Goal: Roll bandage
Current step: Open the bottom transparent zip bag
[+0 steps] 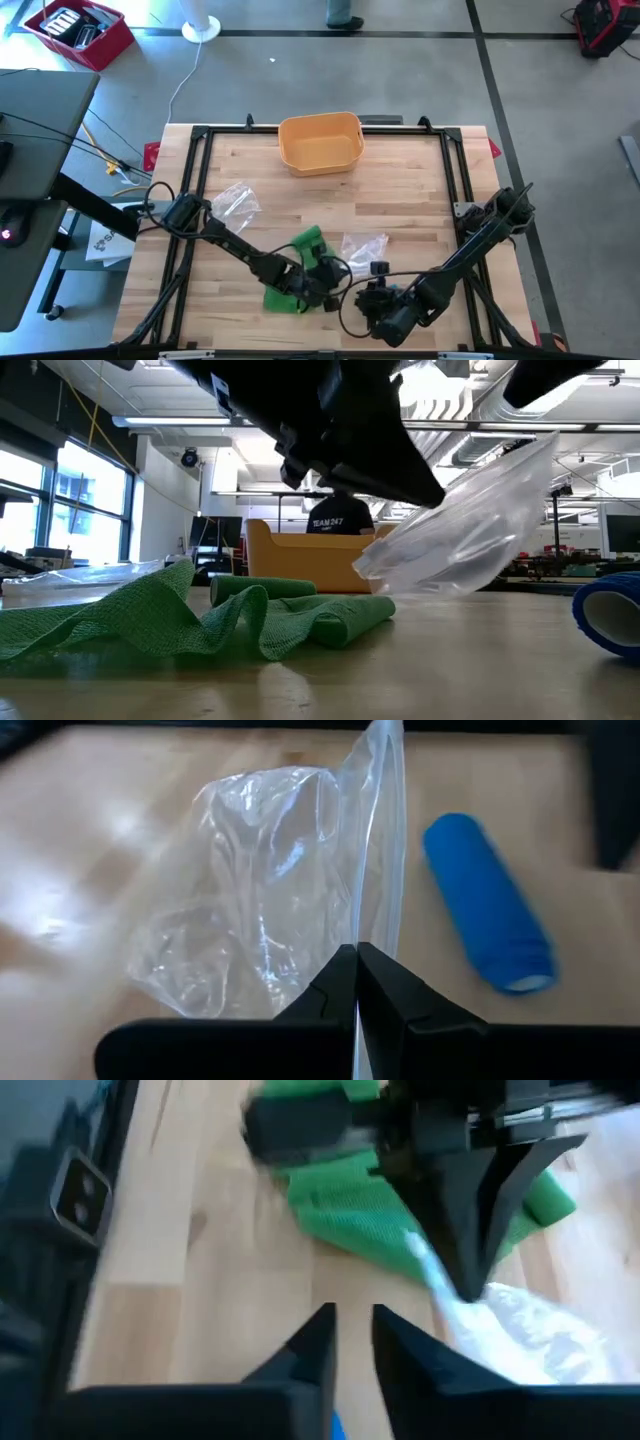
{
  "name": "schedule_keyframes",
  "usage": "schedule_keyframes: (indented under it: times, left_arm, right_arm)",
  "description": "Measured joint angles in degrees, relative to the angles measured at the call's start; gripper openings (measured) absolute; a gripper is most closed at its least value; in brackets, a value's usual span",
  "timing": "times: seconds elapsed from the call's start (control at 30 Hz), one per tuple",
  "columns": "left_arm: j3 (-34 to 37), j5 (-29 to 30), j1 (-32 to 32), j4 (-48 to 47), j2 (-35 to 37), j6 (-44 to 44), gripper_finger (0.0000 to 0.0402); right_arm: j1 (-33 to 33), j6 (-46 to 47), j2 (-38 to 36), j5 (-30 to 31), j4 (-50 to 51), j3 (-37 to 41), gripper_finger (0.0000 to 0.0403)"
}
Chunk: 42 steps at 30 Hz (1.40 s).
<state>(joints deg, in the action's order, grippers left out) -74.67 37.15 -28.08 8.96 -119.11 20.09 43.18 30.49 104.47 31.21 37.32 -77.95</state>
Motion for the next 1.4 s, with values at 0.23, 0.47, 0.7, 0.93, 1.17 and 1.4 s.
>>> schedule_keyframes:
  times: [0.23,0.47,0.7,0.93,1.17,1.4]
  left_arm:
    - [0.0,-6.5,-0.1,3.1,0.0,3.3,0.0000]
    - [0.0,-8.4,-0.1,7.0,-0.1,4.0,0.0000]
    - [0.0,-12.1,-0.1,10.3,1.8,3.8,0.0000]
    - [0.0,-8.7,-0.2,6.6,3.0,2.8,0.0000]
    - [0.0,0.1,-0.1,6.9,3.2,0.9,0.0000]
    - [0.0,-0.8,-1.1,9.1,4.1,-5.2,0.0015]
  right_arm:
    - [-0.6,-14.2,0.0,-3.6,4.1,0.0,0.0171]
    - [-1.9,-15.6,1.4,-5.8,9.8,0.0,0.0162]
    - [-1.6,-15.3,3.7,-2.6,11.8,0.0,0.0082]
    - [-0.7,-8.9,4.0,-2.0,11.2,-1.2,0.0009]
    - [-0.8,-3.4,3.9,-8.3,9.6,-2.1,0.0001]
    - [-1.3,-2.9,3.9,-7.0,9.6,-2.1,0.0000]
